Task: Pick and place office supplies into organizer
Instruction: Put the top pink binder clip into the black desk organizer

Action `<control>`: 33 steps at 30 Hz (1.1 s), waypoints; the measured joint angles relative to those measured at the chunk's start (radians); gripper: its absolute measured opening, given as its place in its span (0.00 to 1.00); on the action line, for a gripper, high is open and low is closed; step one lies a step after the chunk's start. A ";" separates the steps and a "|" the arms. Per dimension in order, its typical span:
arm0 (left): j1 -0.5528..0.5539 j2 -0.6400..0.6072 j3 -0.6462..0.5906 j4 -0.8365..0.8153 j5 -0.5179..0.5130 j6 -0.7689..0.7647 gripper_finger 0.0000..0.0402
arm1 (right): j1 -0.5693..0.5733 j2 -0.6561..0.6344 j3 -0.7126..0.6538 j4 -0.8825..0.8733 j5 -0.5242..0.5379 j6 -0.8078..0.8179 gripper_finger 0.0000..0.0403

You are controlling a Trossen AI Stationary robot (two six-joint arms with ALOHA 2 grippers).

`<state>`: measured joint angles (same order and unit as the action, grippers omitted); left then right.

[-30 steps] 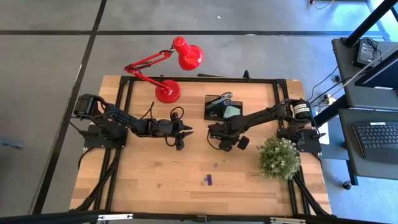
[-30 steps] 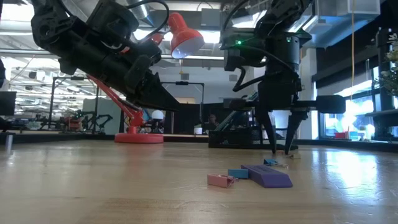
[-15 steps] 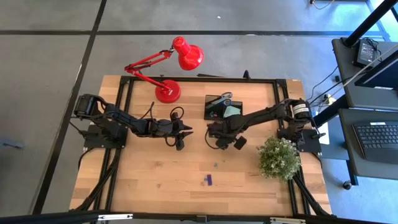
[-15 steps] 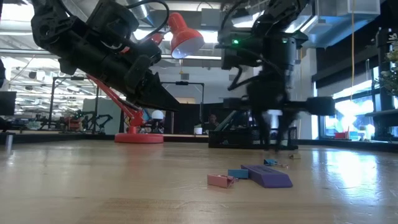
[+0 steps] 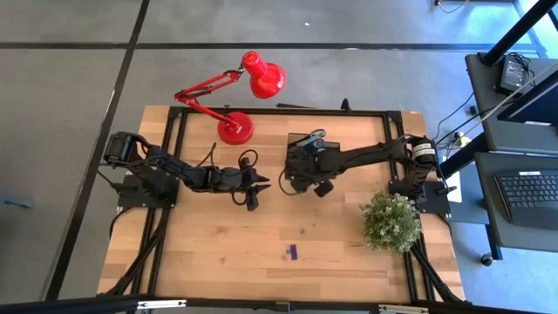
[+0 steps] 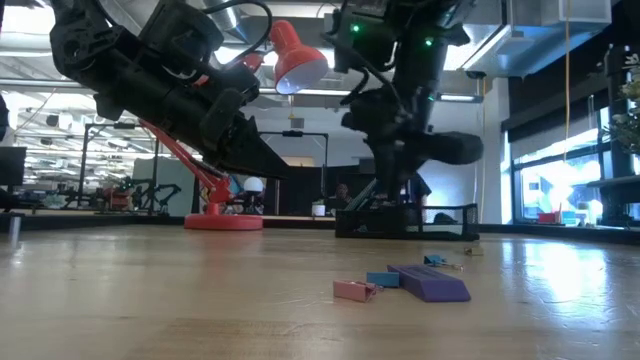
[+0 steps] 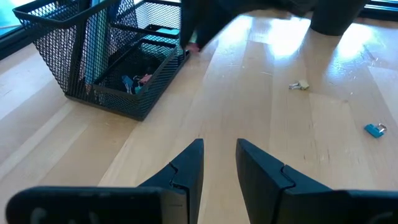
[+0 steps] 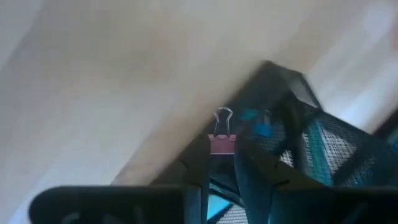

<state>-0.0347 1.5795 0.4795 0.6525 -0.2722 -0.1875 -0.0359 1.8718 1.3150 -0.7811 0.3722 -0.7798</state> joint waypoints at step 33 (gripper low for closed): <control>0.000 0.000 0.000 0.000 0.000 0.000 0.22 | -0.161 -0.002 -0.044 0.114 -0.079 0.152 0.21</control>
<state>-0.0347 1.5795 0.4795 0.6525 -0.2722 -0.1875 -0.1967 1.8694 1.2709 -0.6674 0.2935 -0.6277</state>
